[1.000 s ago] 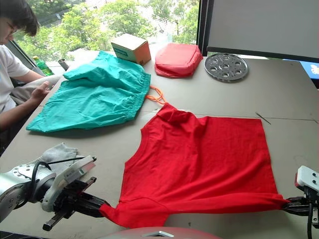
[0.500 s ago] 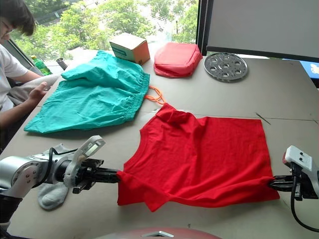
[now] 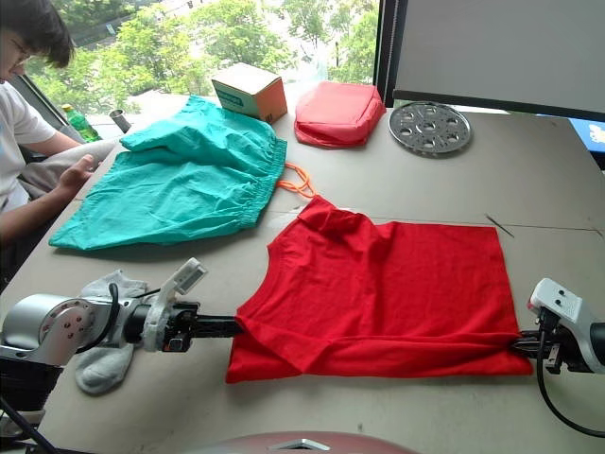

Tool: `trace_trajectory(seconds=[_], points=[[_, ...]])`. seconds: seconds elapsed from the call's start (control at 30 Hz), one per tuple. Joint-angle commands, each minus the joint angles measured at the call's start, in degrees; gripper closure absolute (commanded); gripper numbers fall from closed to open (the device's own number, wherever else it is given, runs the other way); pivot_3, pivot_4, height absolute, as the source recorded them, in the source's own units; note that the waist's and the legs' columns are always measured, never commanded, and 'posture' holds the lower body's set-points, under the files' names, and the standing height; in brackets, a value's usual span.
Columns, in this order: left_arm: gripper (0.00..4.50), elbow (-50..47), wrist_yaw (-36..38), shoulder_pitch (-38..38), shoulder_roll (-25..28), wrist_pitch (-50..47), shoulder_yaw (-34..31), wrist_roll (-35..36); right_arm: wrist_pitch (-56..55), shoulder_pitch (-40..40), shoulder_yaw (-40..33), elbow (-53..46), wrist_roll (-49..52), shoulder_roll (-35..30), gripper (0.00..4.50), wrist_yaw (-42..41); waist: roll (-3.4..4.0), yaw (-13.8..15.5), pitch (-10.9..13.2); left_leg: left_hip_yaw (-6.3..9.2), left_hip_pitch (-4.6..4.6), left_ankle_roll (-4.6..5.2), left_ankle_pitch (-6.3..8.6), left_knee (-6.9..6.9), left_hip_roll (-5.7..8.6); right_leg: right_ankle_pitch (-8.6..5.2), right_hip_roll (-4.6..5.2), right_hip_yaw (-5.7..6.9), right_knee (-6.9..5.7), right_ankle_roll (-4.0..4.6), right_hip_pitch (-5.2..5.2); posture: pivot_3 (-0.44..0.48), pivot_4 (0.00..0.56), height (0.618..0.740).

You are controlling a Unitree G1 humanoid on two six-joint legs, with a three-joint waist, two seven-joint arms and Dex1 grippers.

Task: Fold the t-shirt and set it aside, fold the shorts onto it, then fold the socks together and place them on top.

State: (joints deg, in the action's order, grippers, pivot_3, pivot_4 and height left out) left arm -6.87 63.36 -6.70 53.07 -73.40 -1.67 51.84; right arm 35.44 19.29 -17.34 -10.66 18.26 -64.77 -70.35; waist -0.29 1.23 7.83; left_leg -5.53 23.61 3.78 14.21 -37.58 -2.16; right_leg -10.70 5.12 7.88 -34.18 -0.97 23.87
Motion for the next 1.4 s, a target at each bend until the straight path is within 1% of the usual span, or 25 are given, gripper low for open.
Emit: trace_trajectory(seconds=[0.03, 0.1, 0.17, 0.23, 0.3, 0.33, 0.37, 0.4, 0.47, 0.5, 0.57, 0.63, 0.67, 0.73, 0.77, 0.8, 0.83, 0.87, 0.9, 0.93, 1.0, 1.07, 1.17, 1.3, 1.4], points=[[4.5, 1.1, -0.7, -1.8, -0.7, -2.9, -1.9, 2.1, 0.0, 1.1, -2.0, -0.6, -0.3, 0.2, 4.45, 1.2, 0.0, 0.1, 0.0, 0.0, 0.0, 0.0, 0.0, 0.0, 0.0, 0.0, 0.0, 0.0, 0.0, 0.0, 0.0, 0.0, 0.15, 0.739], [4.5, 1.2, -1.4, -2.3, -1.1, -2.5, -1.3, 1.2, -0.1, 1.2, -2.1, -1.1, -0.6, 0.5, 4.45, 2.3, -0.01, 0.2, 0.0, 0.01, 0.0, 0.0, 0.0, -0.01, 0.01, 0.0, 0.01, 0.0, -0.02, 0.0, -0.01, 0.0, 0.15, 0.739], [4.5, 0.3, -2.0, -1.9, -2.1, 0.7, -0.8, -0.7, -1.9, 1.4, -2.0, -1.2, -1.5, 1.1, 4.45, 3.4, -0.01, 0.2, 0.0, 0.03, 0.01, -0.01, 0.0, -0.09, 0.0, 0.0, 0.01, 0.0, -0.07, 0.0, -0.01, 0.0, 0.15, 0.739], [4.5, 0.6, -3.5, -2.8, -5.1, 2.8, -3.4, 0.1, -3.4, 1.0, -2.3, -0.9, -2.1, 2.3, 4.45, 5.4, -0.07, 0.2, 0.0, 0.02, 0.0, 0.0, 0.01, -0.14, 0.0, 0.0, 0.03, 0.0, -0.09, 0.0, -0.01, 0.0, 0.15, 0.739], [4.5, 0.7, -3.4, -3.2, -5.9, 3.3, -4.6, 0.8, -4.4, 2.1, -3.8, -1.9, -0.9, 3.4, 3.82, 4.9, -0.25, 0.2, -0.1, 0.03, 0.02, -0.01, 0.01, -0.22, -0.01, 0.0, 0.04, 0.0, -0.13, 0.0, -0.02, 0.0, 0.15, 0.739], [4.5, 0.7, -3.2, -3.1, -5.6, 3.0, -4.7, 0.8, -4.9, 3.0, -4.6, -2.8, -0.4, 4.1, 3.63, 4.7, -0.28, 0.1, 0.0, 0.03, 0.02, -0.01, 0.01, -0.29, -0.02, 0.0, 0.04, 0.0, -0.21, 0.0, -0.01, 0.0, 0.15, 0.739], [3.81, 0.1, -2.6, -2.3, -5.0, 3.5, -4.7, 0.6, -5.5, 3.7, -5.4, -3.5, -0.2, 4.8, 3.18, 5.0, -0.28, 0.1, 0.0, 0.04, 0.03, -0.01, 0.02, -0.35, -0.02, 0.0, 0.06, 0.0, -0.29, 0.0, 0.0, 0.0, 0.15, 0.739], [3.49, -0.5, -3.0, -1.8, -5.1, 3.5, -5.3, 0.8, -6.3, 4.3, -6.4, -3.5, -0.2, 5.4, 2.69, 5.2, -0.26, 0.1, 0.0, 0.05, 0.03, 0.0, 0.02, -0.37, -0.03, 0.0, 0.07, 0.01, -0.33, 0.01, 0.01, 0.0, 0.15, 0.739], [2.59, -0.8, -5.6, -1.4, -6.4, 2.4, -8.2, 2.3, -6.9, 5.9, -9.9, -3.5, 1.0, 6.6, 1.75, 4.6, -0.17, 0.1, 0.0, 0.06, 0.01, -0.01, 0.02, -0.38, -0.03, -0.01, 0.08, 0.01, -0.37, 0.01, 0.01, 0.0, 0.15, 0.739], [2.13, -1.5, -6.1, -0.8, -6.5, 2.7, -9.5, 2.5, -6.4, 6.8, -12.4, -3.8, 2.3, 7.3, 1.68, 3.9, -0.15, 0.2, 0.0, 0.07, 0.02, -0.01, 0.02, -0.38, -0.03, -0.01, 0.1, 0.01, -0.37, 0.01, 0.02, 0.0, 0.15, 0.739], [2.13, -2.3, -5.0, 1.1, -5.4, 3.1, -13.0, 4.0, -5.6, 10.1, -17.5, -5.1, 4.0, 8.3, 1.68, 2.2, -0.11, 0.2, 0.0, 0.07, 0.03, 0.0, 0.02, -0.39, -0.02, -0.01, 0.11, 0.01, -0.39, 0.01, 0.03, 0.0, 0.15, 0.739], [2.13, -5.2, -1.7, 4.0, -3.9, 5.2, -15.5, 4.9, -5.0, 11.8, -23.3, -5.2, 6.4, 9.8, 1.68, 0.9, -0.12, 0.2, 0.0, 0.11, 0.03, -0.01, 0.03, -0.39, -0.03, -0.01, 0.09, 0.02, -0.4, 0.02, 0.04, 0.0, 0.15, 0.739], [2.09, -6.8, 0.1, 5.3, -2.9, 5.9, -15.8, 5.2, -4.3, 12.1, -25.2, -5.6, 7.9, 10.3, 1.93, 0.4, -0.1, 0.2, 0.0, 0.11, 0.04, -0.01, 0.03, -0.38, -0.03, -0.01, 0.09, 0.03, -0.39, 0.02, 0.05, 0.0, 0.15, 0.739], [2.07, -10.8, 5.7, 8.4, 0.0, 10.9, -13.3, 2.6, 0.4, 11.6, -28.1, -9.3, 13.9, 11.8, 2.49, 0.6, -0.1, 0.1, 0.0, 0.11, 0.04, -0.01, 0.04, -0.38, -0.04, -0.01, 0.11, 0.03, -0.39, 0.02, 0.06, 0.0, 0.15, 0.739], [2.57, -12.3, 7.8, 9.1, 1.0, 13.2, -11.4, 1.3, 2.3, 11.3, -28.0, -12.3, 16.7, 12.3, 3.02, 0.7, -0.03, 0.1, 0.0, 0.11, 0.04, -0.02, 0.04, -0.37, -0.04, -0.01, 0.12, 0.03, -0.38, 0.02, 0.06, 0.0, 0.15, 0.739], [2.87, -13.3, 9.5, 9.4, 1.6, 15.4, -9.8, 0.1, 3.4, 11.1, -27.4, -14.8, 18.6, 12.7, 3.5, 0.9, 0.14, 0.1, 0.0, 0.11, 0.03, -0.02, 0.04, -0.37, -0.04, -0.01, 0.13, 0.03, -0.38, 0.02, 0.06, 0.0, 0.15, 0.739], [3.21, -13.6, 10.7, 9.5, 1.8, 19.2, -7.6, -2.7, 4.3, 10.7, -25.6, -17.9, 20.3, 13.0, 3.84, 1.3, 0.28, 0.1, 0.0, 0.1, 0.02, -0.03, 0.04, -0.36, -0.04, -0.01, 0.16, 0.02, -0.37, 0.02, 0.06, 0.0, 0.15, 0.739], [3.48, -13.0, 11.5, 9.3, 1.9, 22.2, -6.0, -5.0, 5.0, 10.2, -23.5, -20.7, 21.4, 13.2, 4.04, 2.2, 0.34, 0.1, 0.0, 0.09, 0.02, -0.03, 0.04, -0.36, -0.04, -0.02, 0.2, 0.01, -0.37, 0.02, 0.06, 0.0, 0.15, 0.739], [4.01, -12.4, 12.1, 9.0, 1.6, 25.2, -4.2, -7.5, 5.2, 9.5, -20.4, -23.7, 22.0, 13.5, 4.5, 3.3, 0.37, 0.1, 0.0, 0.08, 0.01, -0.03, 0.04, -0.35, -0.04, -0.02, 0.21, 0.0, -0.36, 0.02, 0.06, 0.0, 0.15, 0.739], [4.43, -11.6, 12.8, 8.8, 1.4, 27.9, -2.8, -9.4, 5.6, 8.6, -16.8, -26.9, 22.5, 13.9, 4.5, 4.7, 0.37, 0.1, 0.0, 0.09, -0.01, -0.03, 0.04, -0.32, -0.04, -0.02, 0.21, 0.01, -0.36, 0.02, 0.06, 0.0, 0.15, 0.739], [4.43, -11.1, 12.9, 7.9, 0.7, 29.1, -0.5, -10.5, 5.8, 6.6, -8.4, -31.5, 22.1, 14.7, 4.5, 7.4, 0.33, 0.1, 0.0, 0.09, -0.01, -0.03, 0.04, -0.23, -0.04, -0.02, 0.21, 0.01, -0.33, 0.02, 0.09, 0.0, 0.15, 0.739], [4.43, -10.3, 13.0, 8.3, 0.6, 32.9, 2.8, -14.5, 3.2, 5.6, -0.1, -32.8, 17.7, 14.5, 4.5, 8.1, 0.32, 0.1, 0.0, 0.09, 0.05, -0.03, 0.04, -0.18, -0.04, -0.02, 0.21, 0.01, -0.29, 0.02, 0.16, 0.0, 0.15, 0.739], [4.43, -9.2, 12.6, 8.5, -0.1, 35.9, 5.5, -17.5, 1.3, 3.1, 7.8, -33.1, 15.2, 15.5, 4.5, 9.8, 0.27, 0.3, 0.0, 0.03, 0.12, 0.0, 0.06, 0.05, 0.04, -0.02, 0.22, 0.02, -0.02, 0.02, 0.22, 0.0, 0.15, 0.739], [4.43, -6.5, 12.5, 7.5, -0.9, 37.5, 6.9, -19.7, -0.1, 1.2, 13.4, -32.9, 13.5, 15.7, 4.5, 10.4, 0.18, 0.4, 0.0, 0.01, 0.16, 0.04, 0.08, 0.1, 0.04, -0.01, 0.17, 0.06, 0.12, 0.01, 0.21, 0.0, 0.15, 0.739], [4.43, -6.1, 11.4, 6.9, -2.1, 37.4, 6.8, -19.8, -0.9, 1.1, 14.7, -32.8, 13.3, 15.9, 4.5, 11.2, 0.17, 0.6, 0.0, 0.02, 0.15, 0.03, 0.07, 0.1, 0.01, -0.01, 0.13, 0.08, 0.11, 0.01, 0.21, 0.0, 0.15, 0.739]])
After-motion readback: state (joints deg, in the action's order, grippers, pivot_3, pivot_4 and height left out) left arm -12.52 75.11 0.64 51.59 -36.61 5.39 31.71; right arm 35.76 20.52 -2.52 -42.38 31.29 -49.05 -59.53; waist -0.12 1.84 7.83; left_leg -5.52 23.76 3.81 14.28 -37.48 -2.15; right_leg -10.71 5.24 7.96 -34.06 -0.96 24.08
